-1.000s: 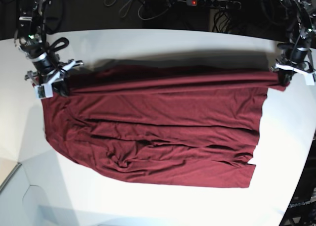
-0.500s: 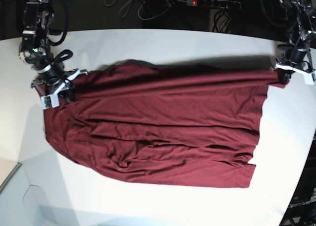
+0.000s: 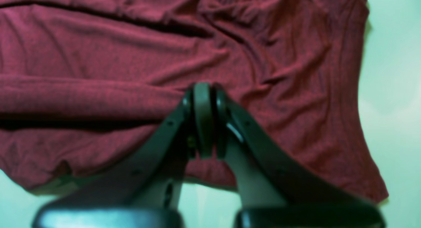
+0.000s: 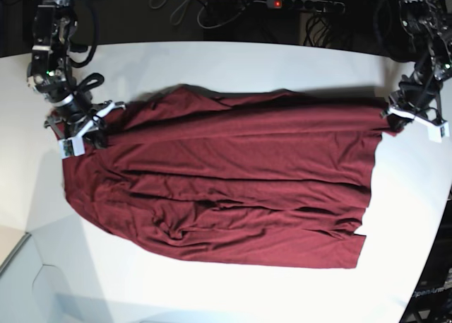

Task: Layout the t-shirt on the table in an organized manner, then fold the t-shirt properly
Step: 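Lower the folded strip with both grippers onto the shirt body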

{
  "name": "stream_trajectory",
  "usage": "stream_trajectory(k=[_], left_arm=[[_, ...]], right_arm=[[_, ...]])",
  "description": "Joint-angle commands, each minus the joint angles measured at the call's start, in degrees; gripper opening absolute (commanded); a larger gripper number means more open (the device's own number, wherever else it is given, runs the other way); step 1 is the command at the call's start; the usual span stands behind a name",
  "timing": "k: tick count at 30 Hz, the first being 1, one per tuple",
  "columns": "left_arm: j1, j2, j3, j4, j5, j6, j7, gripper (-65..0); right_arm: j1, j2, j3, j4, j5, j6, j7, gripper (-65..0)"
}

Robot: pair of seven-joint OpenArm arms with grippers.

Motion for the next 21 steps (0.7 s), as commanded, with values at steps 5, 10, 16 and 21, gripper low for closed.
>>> stream_trajectory(k=[5, 10, 16, 21], left_arm=[[-3.0, -1.3, -0.4, -0.6, -0.5, -0.1, -0.8, -64.5], [-4.6, -1.3, -0.3, -3.2, -0.5, -0.1, -0.7, -64.5], [-4.6, -1.0, -0.3, -4.3, -0.5, -0.1, -0.7, -60.5], [-5.4, -0.8, -0.3, -4.3, -0.5, -0.1, -0.7, -41.8]], right_arm=[[2.0, 0.8, 0.3, 0.5, 0.3, -0.3, 1.5, -65.0], [2.1, 0.8, 0.3, -0.4, 0.3, -0.3, 1.6, -65.0], [2.1, 0.8, 0.3, -0.7, 0.3, -0.3, 1.6, -65.0], [3.0, 0.9, 0.4, -0.7, 0.3, -0.3, 1.2, -59.8]])
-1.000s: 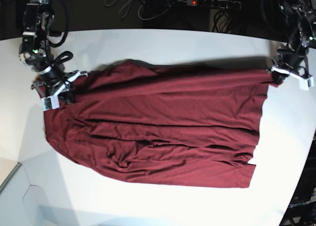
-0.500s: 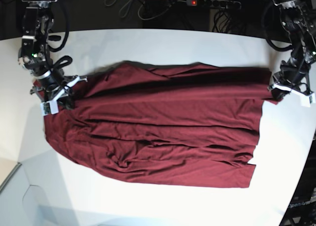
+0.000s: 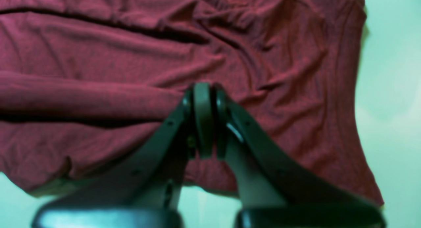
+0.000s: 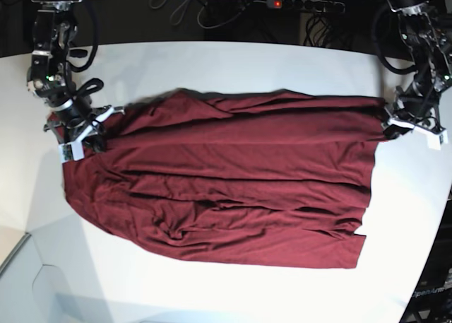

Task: Layout the t-shirt on the table in an organized manner, then fold the t-shirt properly
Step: 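Lower the folded strip with both grippers onto the shirt body, then open both grippers and release the folded shirt edge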

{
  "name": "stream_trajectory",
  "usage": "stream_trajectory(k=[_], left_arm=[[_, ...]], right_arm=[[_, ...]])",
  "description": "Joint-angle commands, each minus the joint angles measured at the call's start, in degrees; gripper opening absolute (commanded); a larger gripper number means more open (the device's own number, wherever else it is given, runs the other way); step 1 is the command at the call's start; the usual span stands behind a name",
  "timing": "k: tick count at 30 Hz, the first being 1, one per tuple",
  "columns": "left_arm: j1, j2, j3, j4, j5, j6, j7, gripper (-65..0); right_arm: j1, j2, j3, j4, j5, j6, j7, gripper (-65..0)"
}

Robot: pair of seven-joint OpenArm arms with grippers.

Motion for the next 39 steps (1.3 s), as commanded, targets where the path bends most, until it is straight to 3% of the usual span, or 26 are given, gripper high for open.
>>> stream_trajectory(k=[1, 5, 8, 14, 29, 33, 39], left_arm=[[-0.8, -1.0, -0.3, 1.3, -0.9, -0.2, -0.8, -39.3], [-0.4, -1.0, -0.3, 1.8, -1.5, -0.2, -0.8, -36.0], [1.3, -1.0, -0.6, 4.9, -1.5, -0.2, -0.8, -35.7], [4.8, -1.0, -0.6, 6.4, -0.9, -0.2, -1.4, -35.7], [2.5, 0.3, -0.4, -1.7, -0.9, -0.2, -1.5, -35.6], [2.2, 0.3, -0.4, -2.1, -0.9, -0.2, -1.5, -35.4], [2.3, 1.1, -0.3, -2.1, -0.9, -0.2, -1.5, -25.3]], right_arm=[[1.2, 0.9, 0.6, 0.9, 0.4, -0.5, 1.4, -56.5], [1.1, 0.9, 0.6, 1.4, 0.4, -0.7, 1.4, -45.6], [1.0, 0.9, 0.7, 1.5, 0.5, -0.7, 1.4, -41.8], [-1.3, 0.5, 0.8, 1.5, 0.5, -0.7, 1.9, -41.0], [-2.6, 0.4, 0.7, 1.5, 0.6, -0.4, 1.5, -40.8], [-3.6, 0.5, 0.7, 1.5, 0.6, -0.4, 1.6, -36.0], [-3.8, 0.5, 0.7, 1.6, 0.6, -0.4, 1.8, -29.5]])
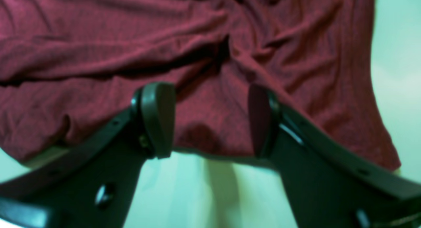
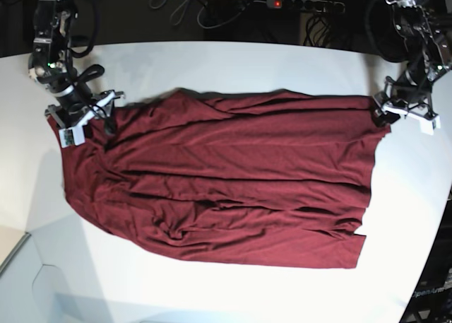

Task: Layout the t-shirt on the table in an organized manner, then fold the t-shirt properly
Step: 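Open both grippers and release the folded shirt edge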

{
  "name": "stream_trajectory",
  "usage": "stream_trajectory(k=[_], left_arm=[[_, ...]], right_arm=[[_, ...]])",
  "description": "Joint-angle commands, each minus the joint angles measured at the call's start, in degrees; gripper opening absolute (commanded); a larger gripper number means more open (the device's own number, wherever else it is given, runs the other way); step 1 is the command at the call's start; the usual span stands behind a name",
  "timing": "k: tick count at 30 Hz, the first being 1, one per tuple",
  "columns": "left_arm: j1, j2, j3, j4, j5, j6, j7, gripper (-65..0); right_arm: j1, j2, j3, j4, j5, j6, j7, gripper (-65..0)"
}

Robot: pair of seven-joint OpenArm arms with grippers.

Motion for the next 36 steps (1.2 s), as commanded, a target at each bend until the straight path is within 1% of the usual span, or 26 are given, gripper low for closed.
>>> stream_trajectory(k=[1, 5, 11, 14, 15, 16, 17, 18, 20, 21, 24, 27, 28, 30, 32, 33, 36], left_arm=[[-0.3, -0.5, -0.2, 0.8, -0.7, -0.2, -0.8, -24.5], [-0.1, -0.3, -0.2, 0.7, -0.6, -0.2, -0.8, -24.5], [-0.4, -0.2, -0.2, -3.2, -0.7, -0.2, -0.8, -24.6], [-0.3, -0.2, -0.2, -3.4, -0.7, -0.2, -0.8, -25.0], [-0.3, -0.2, -0.2, -3.4, -0.7, -0.2, -0.8, -26.5], [-0.3, -0.2, -0.2, -3.4, -0.7, -0.2, -0.8, -29.3], [-0.3, -0.2, -0.2, -3.4, -0.7, -0.2, -0.8, -33.2], [-0.2, -0.2, -0.2, -3.4, -0.7, -0.2, -0.8, -38.5], [-0.2, -0.2, -0.2, -3.4, -0.7, -0.2, -0.8, -45.9], [-0.2, -0.2, -0.2, -3.4, -0.7, -0.2, -0.8, -47.3], [-0.2, -0.2, -0.2, -3.4, -0.7, -0.2, -0.8, -46.2], [-0.2, -0.2, -0.2, -3.4, -0.7, -0.2, -0.8, -46.7], [-0.2, -0.2, -0.2, -3.4, -0.7, -0.2, -0.8, -48.0], [-0.2, -0.2, -0.2, -3.4, -0.7, -0.2, -0.8, -54.1], [-0.3, -0.2, -0.2, -3.4, -0.7, -0.2, -0.8, -64.1], [-0.3, -0.2, -0.2, -3.4, -0.7, -0.2, -0.8, -65.0], [-0.4, -0.2, -0.2, -3.4, -0.7, -0.2, -0.8, -64.3]], right_arm=[[0.5, 0.8, 0.3, 1.2, 0.6, -0.2, 1.5, -29.5], [0.5, 0.8, 0.3, 1.2, 0.6, -0.2, 1.5, -29.5], [0.5, 0.8, 0.2, 1.2, 0.6, -0.2, 1.5, -29.5], [0.5, 0.8, 0.2, 1.2, 0.6, -0.1, 1.5, -29.5], [0.5, 0.8, 0.2, 1.2, 0.6, -0.1, 1.5, -29.5], [0.5, 0.9, 0.2, 1.2, 0.6, -0.1, 1.5, -29.5], [0.5, 0.9, 0.2, 1.2, 0.6, -0.1, 1.6, -29.5], [0.5, 0.9, 0.1, 1.2, 0.6, -0.1, 1.6, -29.5], [0.5, 0.9, 0.0, 1.2, 0.6, 0.0, 1.6, -29.5], [0.5, 0.9, 0.0, 1.2, 0.6, 0.0, 1.6, -29.5], [0.5, 0.7, 0.0, 1.9, 0.6, 0.0, 1.6, -29.4], [-0.5, 0.6, -0.1, 4.6, 0.6, 0.0, 1.6, -29.3], [-0.9, 0.6, -0.1, 5.9, 0.6, 0.0, 1.6, -29.2], [-1.3, 0.6, -0.9, 8.4, 0.6, 0.0, 1.5, -29.2], [-2.4, 0.6, -2.3, 10.4, 0.6, 0.0, 1.3, -29.2], [-3.0, 0.6, -2.8, 11.3, 0.6, 0.0, 1.4, -29.2], [-5.1, 0.7, -6.0, 12.8, 0.6, 0.0, 1.4, -29.2]])
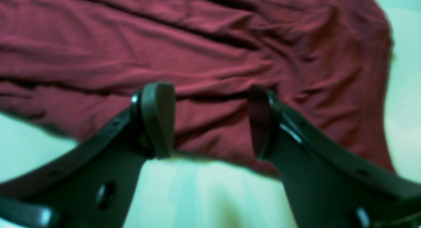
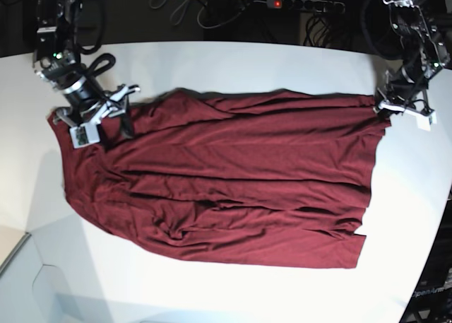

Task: Layout the t-shirt on the table in an organized manner, then fold the t-shirt properly
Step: 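Open both grippers and release the folded shirt edge, then regrasp the shirt corner with the right gripper and pull it outward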

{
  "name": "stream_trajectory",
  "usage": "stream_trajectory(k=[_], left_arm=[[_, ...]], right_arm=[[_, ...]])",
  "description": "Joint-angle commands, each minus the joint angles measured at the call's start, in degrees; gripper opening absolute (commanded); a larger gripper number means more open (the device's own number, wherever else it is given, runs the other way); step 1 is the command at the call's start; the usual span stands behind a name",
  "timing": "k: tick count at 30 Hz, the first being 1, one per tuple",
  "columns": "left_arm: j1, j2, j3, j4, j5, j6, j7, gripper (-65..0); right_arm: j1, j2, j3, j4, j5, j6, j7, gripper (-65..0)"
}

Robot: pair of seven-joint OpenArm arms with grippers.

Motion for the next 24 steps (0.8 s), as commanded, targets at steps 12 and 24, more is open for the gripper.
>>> stream_trajectory(k=[12, 24], left_arm=[[-0.2, -0.6, -0.2, 0.7, 0.4, 0.6, 0.7, -64.8], [-0.1, -0.6, -0.3, 0.9, 0.3, 0.6, 0.7, -64.8]], right_arm=[[-3.3, 0.5, -9.2, -0.5, 0.5, 0.0, 1.2, -29.1], [-1.5, -1.3, -10.0, -5.7, 0.5, -0.3, 1.3, -29.1]])
